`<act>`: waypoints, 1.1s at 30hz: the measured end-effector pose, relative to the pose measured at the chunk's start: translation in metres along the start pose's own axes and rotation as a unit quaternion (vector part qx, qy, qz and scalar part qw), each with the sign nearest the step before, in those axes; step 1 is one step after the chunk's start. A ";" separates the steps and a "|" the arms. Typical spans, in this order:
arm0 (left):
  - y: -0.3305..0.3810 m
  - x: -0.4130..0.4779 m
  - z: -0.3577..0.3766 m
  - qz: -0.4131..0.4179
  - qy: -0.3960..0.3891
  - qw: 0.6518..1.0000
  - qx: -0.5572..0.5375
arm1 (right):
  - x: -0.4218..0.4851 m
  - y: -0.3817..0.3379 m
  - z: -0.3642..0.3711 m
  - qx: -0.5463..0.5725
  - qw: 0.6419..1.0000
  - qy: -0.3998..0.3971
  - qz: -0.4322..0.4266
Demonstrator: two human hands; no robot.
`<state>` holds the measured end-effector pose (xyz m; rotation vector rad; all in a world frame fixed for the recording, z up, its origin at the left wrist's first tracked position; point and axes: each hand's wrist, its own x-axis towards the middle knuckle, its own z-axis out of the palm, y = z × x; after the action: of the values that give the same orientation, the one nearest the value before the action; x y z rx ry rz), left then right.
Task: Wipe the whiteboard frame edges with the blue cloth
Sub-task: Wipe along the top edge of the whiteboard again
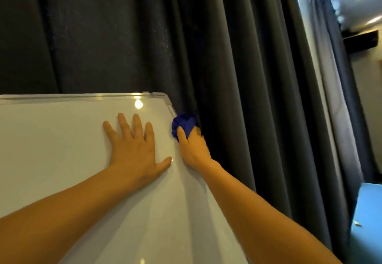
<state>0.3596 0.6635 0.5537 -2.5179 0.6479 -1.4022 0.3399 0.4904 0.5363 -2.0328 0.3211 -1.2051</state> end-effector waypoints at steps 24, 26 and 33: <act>0.152 -0.157 0.019 0.327 -0.025 0.943 -0.050 | -0.310 0.162 -0.065 -0.352 0.934 0.055 0.027; 0.159 -0.168 0.020 0.346 -0.027 0.936 -0.059 | -0.330 0.171 -0.066 -0.387 0.921 0.045 0.012; 0.182 -0.210 0.018 0.401 -0.097 0.896 -0.163 | -0.330 0.161 -0.102 -0.305 0.942 -0.112 0.088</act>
<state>0.2268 0.5973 0.3180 -2.1024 1.7292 -0.7672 0.1044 0.5106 0.2372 -2.5693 0.8258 -0.8071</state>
